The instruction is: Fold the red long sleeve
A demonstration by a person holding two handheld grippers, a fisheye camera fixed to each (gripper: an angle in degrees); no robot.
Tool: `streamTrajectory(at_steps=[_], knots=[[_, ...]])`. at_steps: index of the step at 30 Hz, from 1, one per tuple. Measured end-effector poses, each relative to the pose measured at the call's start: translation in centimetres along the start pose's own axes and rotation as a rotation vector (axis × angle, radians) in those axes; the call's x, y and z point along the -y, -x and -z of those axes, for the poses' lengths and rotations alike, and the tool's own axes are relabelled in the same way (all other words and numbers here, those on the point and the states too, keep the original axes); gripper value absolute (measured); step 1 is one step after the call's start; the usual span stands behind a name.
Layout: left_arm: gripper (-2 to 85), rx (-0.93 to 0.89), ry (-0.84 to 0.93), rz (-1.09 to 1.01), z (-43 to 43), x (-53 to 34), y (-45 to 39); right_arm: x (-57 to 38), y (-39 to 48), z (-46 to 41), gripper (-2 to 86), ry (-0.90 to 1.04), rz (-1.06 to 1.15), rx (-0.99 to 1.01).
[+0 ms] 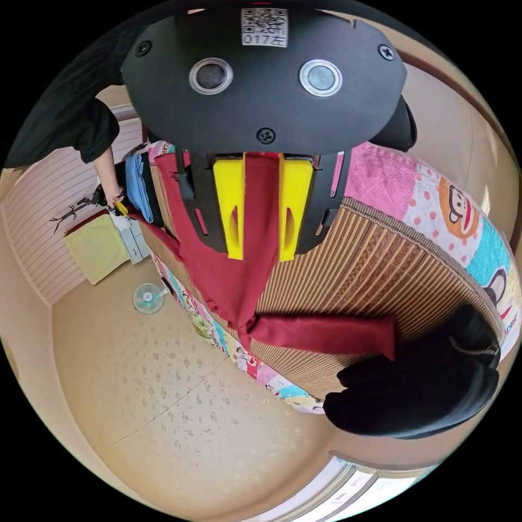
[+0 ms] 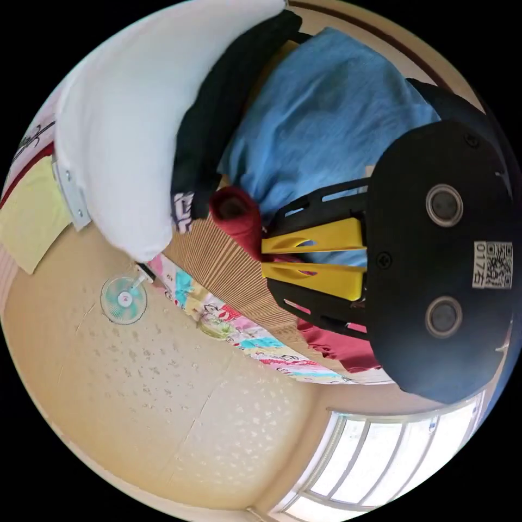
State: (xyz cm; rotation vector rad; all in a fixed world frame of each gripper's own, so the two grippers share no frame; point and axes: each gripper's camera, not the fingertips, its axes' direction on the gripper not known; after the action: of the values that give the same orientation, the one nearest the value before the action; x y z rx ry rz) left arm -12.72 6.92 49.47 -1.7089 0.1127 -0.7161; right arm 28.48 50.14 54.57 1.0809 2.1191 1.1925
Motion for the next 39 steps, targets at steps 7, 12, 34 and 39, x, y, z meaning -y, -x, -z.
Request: streamTrajectory(at_steps=[7,12,34,39], knots=[[10.0,-0.098,0.016,0.086,-2.3,-0.7,1.5,0.1,26.8,-5.4,3.5,-0.084,0.350,0.282],[10.0,-0.115,0.023,0.123,-2.1,-2.5,2.6,-12.6,43.4,-15.2,3.6,0.033,0.652,0.503],[10.0,-0.137,0.108,-0.279,-17.8,10.4,-7.6,-21.8,26.5,-33.5,5.7,0.293,0.368,-0.007],[8.9,0.050,0.364,-0.399,-32.7,9.0,-10.4,-22.0,24.7,-39.0,1.5,0.240,0.446,-0.414]])
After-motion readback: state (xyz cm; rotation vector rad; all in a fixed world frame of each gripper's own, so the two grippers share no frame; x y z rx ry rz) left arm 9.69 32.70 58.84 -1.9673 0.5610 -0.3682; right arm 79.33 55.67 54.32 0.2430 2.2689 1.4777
